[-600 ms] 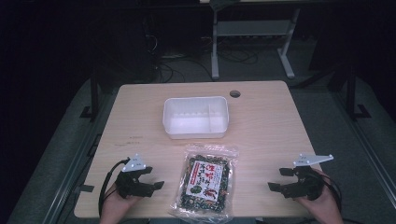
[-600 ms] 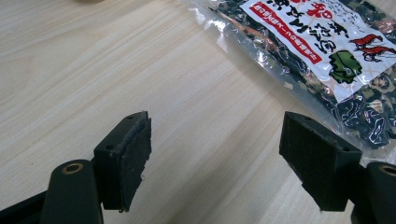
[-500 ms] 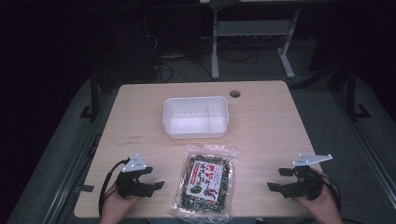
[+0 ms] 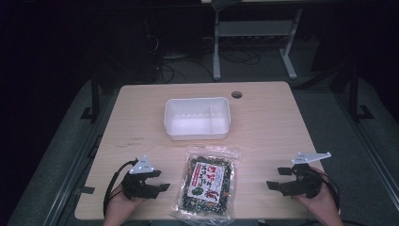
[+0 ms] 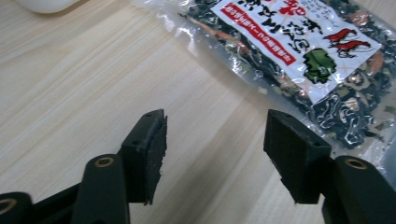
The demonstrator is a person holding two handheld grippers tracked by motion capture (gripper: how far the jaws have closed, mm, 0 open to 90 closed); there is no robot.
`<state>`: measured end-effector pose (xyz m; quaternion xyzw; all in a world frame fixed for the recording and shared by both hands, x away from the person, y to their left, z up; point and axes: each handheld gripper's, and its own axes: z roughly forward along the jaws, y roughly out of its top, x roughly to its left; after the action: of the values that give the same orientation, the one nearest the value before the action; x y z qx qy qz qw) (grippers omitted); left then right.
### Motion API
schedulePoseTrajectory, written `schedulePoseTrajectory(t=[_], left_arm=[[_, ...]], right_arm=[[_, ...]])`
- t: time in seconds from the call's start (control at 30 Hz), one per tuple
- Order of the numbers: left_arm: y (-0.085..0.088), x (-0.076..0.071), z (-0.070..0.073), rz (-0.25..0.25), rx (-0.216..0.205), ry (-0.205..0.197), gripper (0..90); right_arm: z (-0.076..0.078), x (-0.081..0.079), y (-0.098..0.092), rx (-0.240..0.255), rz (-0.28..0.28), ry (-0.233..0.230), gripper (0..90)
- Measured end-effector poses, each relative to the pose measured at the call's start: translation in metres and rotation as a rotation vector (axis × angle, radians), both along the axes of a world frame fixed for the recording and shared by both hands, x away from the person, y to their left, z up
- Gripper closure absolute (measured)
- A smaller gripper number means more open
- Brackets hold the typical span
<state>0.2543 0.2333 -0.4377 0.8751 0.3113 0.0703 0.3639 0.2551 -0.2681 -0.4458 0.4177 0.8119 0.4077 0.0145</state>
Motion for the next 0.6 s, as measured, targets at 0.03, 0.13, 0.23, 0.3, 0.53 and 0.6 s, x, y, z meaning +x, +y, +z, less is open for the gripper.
schedulePoseTrajectory(t=[0.03, 0.13, 0.23, 0.3, 0.53, 0.6], left_arm=[[-0.002, 0.0, 0.002, -0.017, -0.003, 0.006, 43.3], [-0.008, -0.001, 0.007, -0.045, 0.009, 0.011, 50.1], [-0.011, 0.001, 0.01, -0.069, 0.026, 0.014, 58.6], [-0.013, 0.004, 0.013, -0.086, 0.022, 0.02, 64.2], [-0.029, 0.013, 0.017, -0.135, 0.036, 0.047, 76.6], [-0.032, 0.014, 0.016, -0.142, 0.041, 0.048, 79.7]], right_arm=[[0.002, 0.003, 0.002, -0.004, 0.0, -0.004, 17.0], [0.007, 0.008, 0.005, 0.003, 0.0, -0.013, 17.4], [0.012, 0.014, 0.008, 0.005, 0.001, -0.008, 18.8], [0.014, 0.018, 0.01, 0.002, 0.0, -0.006, 19.3], [0.021, 0.037, 0.02, 0.015, -0.005, 0.004, 21.7], [0.021, 0.043, 0.025, 0.005, -0.002, 0.019, 22.1]])
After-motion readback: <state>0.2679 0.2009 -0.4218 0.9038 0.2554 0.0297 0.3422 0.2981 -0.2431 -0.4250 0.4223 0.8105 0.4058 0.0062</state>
